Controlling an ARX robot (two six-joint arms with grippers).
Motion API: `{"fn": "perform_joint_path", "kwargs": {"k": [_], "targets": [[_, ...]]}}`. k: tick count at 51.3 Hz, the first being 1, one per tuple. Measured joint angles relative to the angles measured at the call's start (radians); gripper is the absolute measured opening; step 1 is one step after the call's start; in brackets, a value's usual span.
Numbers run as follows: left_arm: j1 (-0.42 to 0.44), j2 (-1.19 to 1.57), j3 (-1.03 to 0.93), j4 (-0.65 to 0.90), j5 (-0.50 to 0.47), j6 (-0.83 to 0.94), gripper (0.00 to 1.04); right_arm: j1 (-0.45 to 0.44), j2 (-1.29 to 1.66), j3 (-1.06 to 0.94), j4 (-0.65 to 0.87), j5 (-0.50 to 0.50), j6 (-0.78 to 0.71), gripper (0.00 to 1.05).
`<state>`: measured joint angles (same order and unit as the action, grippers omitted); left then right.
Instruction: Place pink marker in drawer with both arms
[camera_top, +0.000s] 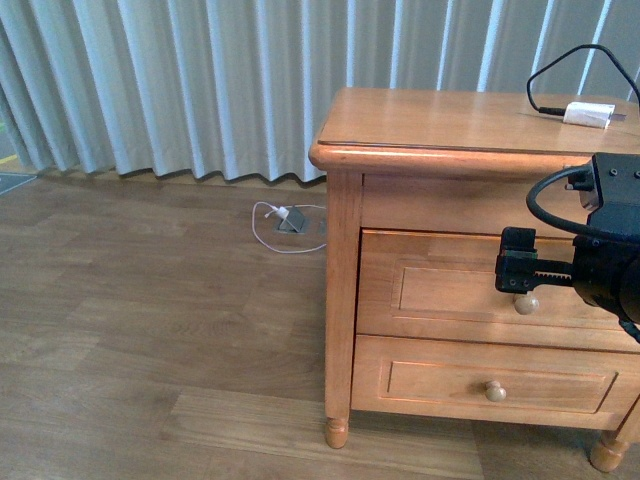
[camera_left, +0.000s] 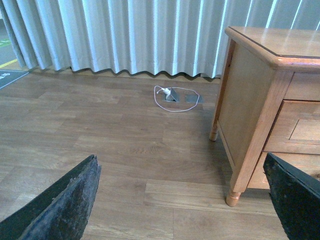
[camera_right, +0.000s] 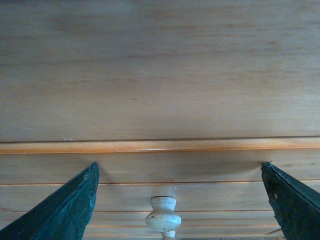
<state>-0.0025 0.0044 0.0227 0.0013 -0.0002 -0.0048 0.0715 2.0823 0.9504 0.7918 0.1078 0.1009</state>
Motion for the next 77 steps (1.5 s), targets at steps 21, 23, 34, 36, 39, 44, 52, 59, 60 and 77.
{"fn": "perform_joint_path", "kwargs": {"k": [21,23,34,36,39,44,52,59,60,77], "targets": [[0.000,0.000,0.000,0.000,0.000,0.000,0.99,0.019,-0.477,-0.287,-0.231,-0.092,0.041,0.96],[0.000,0.000,0.000,0.000,0.000,0.000,0.99,0.021,-0.557,-0.325,-0.270,-0.092,0.056,0.96],[0.000,0.000,0.000,0.000,0.000,0.000,0.99,0.014,-1.014,-0.487,-0.555,-0.130,0.159,0.96],[0.000,0.000,0.000,0.000,0.000,0.000,0.99,0.011,-1.106,-0.507,-0.616,-0.135,0.177,0.96],[0.000,0.000,0.000,0.000,0.000,0.000,0.99,0.003,-1.221,-0.526,-0.693,-0.136,0.196,0.96],[0.000,0.000,0.000,0.000,0.000,0.000,0.99,-0.016,-1.437,-0.552,-0.846,-0.122,0.227,0.96],[0.000,0.000,0.000,0.000,0.000,0.000,0.99,-0.021,-1.550,-0.555,-0.903,-0.120,0.240,0.96],[0.000,0.000,0.000,0.000,0.000,0.000,0.99,-0.068,-1.619,-0.710,-0.584,-0.103,0.011,0.71],[0.000,0.000,0.000,0.000,0.001,0.000,0.99,-0.069,-1.628,-0.719,-0.574,-0.101,-0.007,0.67],[0.000,0.000,0.000,-0.001,0.000,0.000,0.99,-0.069,-1.757,-0.848,-0.569,-0.106,-0.095,0.01]]}}
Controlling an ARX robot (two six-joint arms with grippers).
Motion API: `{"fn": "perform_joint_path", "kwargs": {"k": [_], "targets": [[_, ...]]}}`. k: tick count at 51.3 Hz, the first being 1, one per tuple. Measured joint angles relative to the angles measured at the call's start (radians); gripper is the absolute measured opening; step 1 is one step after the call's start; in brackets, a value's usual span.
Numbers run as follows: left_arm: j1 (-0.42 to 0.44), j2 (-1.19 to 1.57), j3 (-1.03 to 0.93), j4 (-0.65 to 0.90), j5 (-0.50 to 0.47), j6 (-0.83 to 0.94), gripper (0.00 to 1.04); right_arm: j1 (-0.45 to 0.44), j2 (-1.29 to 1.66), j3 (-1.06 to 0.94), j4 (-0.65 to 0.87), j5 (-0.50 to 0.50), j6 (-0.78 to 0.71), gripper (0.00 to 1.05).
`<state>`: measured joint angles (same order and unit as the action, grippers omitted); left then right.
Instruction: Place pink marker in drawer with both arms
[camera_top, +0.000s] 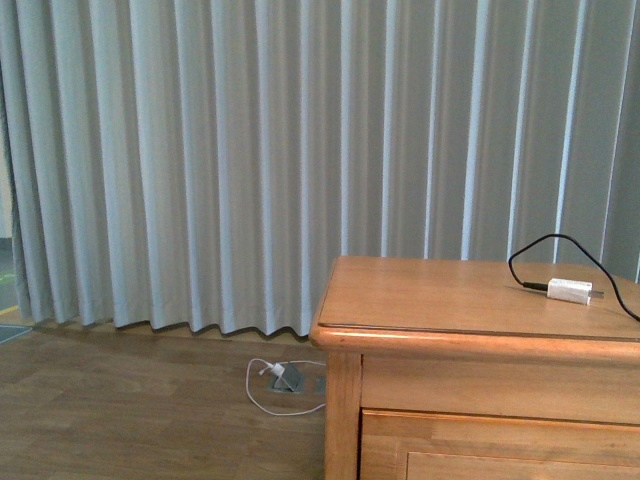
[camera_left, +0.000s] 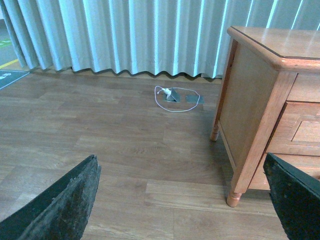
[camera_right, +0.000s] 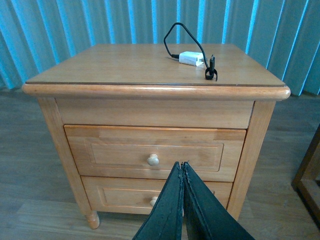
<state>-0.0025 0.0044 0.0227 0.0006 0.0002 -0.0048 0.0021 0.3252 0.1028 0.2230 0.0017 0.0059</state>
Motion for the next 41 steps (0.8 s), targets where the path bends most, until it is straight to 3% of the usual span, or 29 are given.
{"fn": "perform_joint_path", "kwargs": {"k": [27,33,41], "targets": [[0.000,0.000,0.000,0.000,0.000,0.000,0.99,0.000,-0.141,-0.074,-0.061,0.000,-0.001,0.01],[0.000,0.000,0.000,0.000,-0.001,0.000,0.99,0.000,-0.290,-0.097,-0.217,-0.002,-0.002,0.01],[0.000,0.000,0.000,0.000,0.000,0.000,0.99,0.000,-0.319,-0.097,-0.221,-0.002,-0.002,0.01]]}}
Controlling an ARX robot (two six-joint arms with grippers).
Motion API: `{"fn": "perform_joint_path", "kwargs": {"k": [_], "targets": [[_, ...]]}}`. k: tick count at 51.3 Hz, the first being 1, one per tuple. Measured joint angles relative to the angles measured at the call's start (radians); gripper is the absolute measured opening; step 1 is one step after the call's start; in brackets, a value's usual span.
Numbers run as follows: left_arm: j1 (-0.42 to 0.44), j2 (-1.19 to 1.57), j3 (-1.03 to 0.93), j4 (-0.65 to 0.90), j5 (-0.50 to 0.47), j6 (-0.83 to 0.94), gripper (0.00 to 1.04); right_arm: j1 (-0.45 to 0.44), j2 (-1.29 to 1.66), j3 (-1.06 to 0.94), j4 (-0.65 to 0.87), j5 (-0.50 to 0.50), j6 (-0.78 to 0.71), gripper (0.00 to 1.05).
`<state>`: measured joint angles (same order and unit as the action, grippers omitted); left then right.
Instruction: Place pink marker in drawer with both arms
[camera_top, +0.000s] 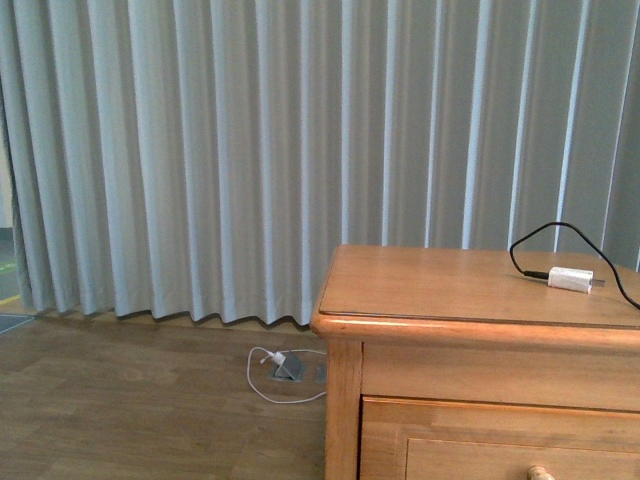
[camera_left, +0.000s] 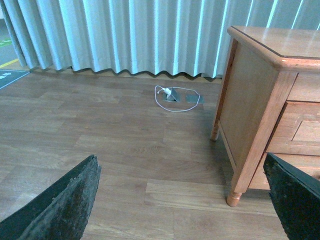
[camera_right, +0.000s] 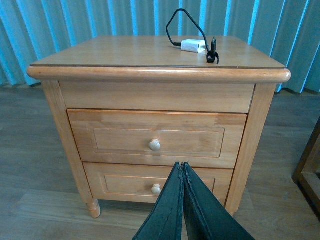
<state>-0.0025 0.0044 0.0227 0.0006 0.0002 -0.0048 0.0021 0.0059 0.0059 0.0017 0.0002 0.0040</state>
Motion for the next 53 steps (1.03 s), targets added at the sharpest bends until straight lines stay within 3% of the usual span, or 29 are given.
{"fn": "perform_joint_path", "kwargs": {"k": [10,36,53], "targets": [[0.000,0.000,0.000,0.000,0.000,0.000,0.99,0.000,-0.002,0.000,0.000,0.000,-0.002,0.03],[0.000,0.000,0.000,0.000,0.000,0.000,0.99,0.000,-0.002,0.000,0.000,0.000,0.000,0.97],[0.000,0.000,0.000,0.000,0.000,0.000,0.99,0.000,-0.002,0.000,0.000,0.000,-0.001,0.96]]}}
